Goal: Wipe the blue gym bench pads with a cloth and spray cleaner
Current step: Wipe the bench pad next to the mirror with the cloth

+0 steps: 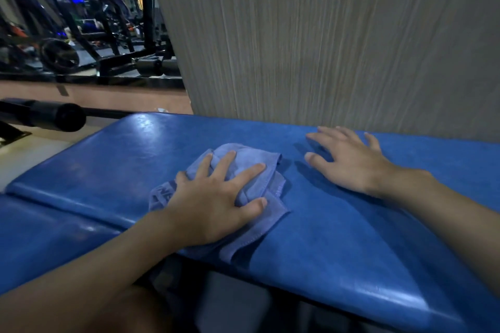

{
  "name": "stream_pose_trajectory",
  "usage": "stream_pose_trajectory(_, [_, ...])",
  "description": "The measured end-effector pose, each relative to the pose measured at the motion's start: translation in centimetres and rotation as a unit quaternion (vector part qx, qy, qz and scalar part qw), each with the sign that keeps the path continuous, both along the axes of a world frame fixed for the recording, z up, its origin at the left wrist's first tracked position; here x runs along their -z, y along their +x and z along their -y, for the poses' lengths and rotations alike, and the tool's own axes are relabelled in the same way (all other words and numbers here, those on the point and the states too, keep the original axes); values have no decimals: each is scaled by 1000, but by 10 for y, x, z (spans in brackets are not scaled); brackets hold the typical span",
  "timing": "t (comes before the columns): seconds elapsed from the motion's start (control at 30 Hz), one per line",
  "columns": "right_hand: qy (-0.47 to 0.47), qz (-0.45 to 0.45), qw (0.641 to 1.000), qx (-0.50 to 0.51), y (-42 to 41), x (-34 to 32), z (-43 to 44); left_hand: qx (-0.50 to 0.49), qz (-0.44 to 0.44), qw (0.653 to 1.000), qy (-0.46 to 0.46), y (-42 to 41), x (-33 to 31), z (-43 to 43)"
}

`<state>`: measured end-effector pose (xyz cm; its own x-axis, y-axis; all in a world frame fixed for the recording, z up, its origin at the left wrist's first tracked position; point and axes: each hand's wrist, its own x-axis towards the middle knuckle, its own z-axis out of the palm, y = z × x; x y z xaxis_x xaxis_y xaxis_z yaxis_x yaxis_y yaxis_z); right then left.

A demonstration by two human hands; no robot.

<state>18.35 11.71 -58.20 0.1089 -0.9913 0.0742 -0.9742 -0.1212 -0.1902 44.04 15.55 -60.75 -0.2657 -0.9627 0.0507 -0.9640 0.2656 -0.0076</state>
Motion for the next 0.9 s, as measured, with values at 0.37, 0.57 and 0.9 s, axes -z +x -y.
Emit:
stream_pose_trajectory(0.37, [37, -46, 998, -15, 13, 24, 9, -33, -19, 998, 46, -47, -8, 158])
stream_pose_trajectory(0.57, [39, -36, 999, -13, 14, 22, 8, -15, -19, 999, 26, -39, -6, 145])
stream_pose_trajectory(0.9, [48, -15, 999, -12, 13, 16, 2, -1, 6, 1000, -8, 18, -1, 6])
